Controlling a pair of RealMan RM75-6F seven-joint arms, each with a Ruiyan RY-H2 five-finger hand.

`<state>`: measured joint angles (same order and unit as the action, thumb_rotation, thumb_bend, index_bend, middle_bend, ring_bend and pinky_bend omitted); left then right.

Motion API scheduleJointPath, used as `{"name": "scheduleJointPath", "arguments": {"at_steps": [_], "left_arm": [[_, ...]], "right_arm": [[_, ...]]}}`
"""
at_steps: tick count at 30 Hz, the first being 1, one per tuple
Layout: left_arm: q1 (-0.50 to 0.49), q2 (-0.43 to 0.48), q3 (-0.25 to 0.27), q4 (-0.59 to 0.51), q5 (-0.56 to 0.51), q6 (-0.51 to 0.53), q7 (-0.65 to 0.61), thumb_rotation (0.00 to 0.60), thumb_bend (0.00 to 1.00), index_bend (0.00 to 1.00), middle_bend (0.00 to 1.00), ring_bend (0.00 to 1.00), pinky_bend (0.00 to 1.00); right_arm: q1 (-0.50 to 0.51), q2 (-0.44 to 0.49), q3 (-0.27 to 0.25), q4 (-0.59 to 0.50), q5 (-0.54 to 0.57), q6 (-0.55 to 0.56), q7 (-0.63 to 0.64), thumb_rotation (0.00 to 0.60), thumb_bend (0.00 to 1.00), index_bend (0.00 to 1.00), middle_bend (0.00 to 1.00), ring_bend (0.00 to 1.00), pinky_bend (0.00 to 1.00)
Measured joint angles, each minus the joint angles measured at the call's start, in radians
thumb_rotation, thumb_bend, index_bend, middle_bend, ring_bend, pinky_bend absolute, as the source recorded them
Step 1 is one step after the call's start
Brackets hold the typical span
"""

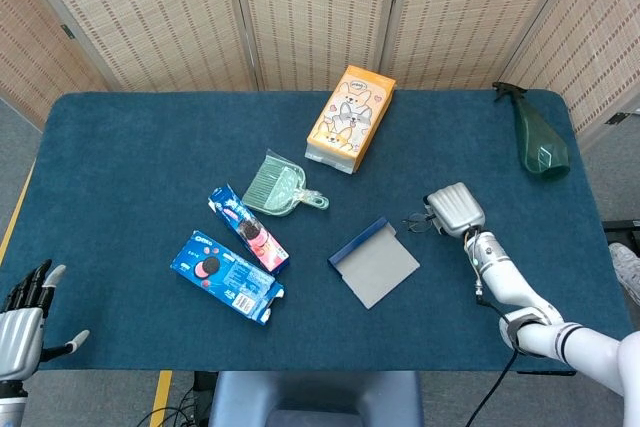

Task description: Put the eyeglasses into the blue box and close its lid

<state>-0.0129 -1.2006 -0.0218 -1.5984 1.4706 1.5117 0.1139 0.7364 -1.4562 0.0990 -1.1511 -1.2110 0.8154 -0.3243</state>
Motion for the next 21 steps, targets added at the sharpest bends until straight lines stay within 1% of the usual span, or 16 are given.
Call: {"name": "scheduleJointPath", "arguments": {"at_steps": [5, 10, 15, 21], "left_arm": [[-0.002, -0.002, 0.001, -0.002, 0.006, 0.001, 0.000, 0.600, 0.13, 0.00, 0.00, 0.00, 0.16], [-0.001, -0.001, 0.002, -0.002, 0.005, 0.002, -0.002, 0.600, 0.13, 0.00, 0.00, 0.00, 0.16], [0.007, 0.000, 0.004, 0.005, 0.001, 0.008, -0.011, 0.600, 0.13, 0.00, 0.00, 0.00, 0.16], [0.014, -0.005, 0.010, 0.023, -0.009, 0.003, -0.026, 0.600, 0.13, 0.00, 0.00, 0.00, 0.16]], "right_arm": [[-0.021, 0.066, -0.004, -0.136, -0.037, 0.058, -0.011, 0.600, 0.48, 0.68, 1.00, 1.00, 1.00], [-0.021, 0.091, -0.013, -0.247, -0.097, 0.087, -0.032, 0.600, 0.48, 0.68, 1.00, 1.00, 1.00], [-0.003, 0.051, -0.020, -0.271, -0.123, 0.081, -0.050, 0.600, 0.48, 0.68, 1.00, 1.00, 1.00], [0.011, -0.034, -0.029, -0.247, -0.127, 0.074, -0.096, 0.600, 0.48, 0.68, 1.00, 1.00, 1.00]]}}
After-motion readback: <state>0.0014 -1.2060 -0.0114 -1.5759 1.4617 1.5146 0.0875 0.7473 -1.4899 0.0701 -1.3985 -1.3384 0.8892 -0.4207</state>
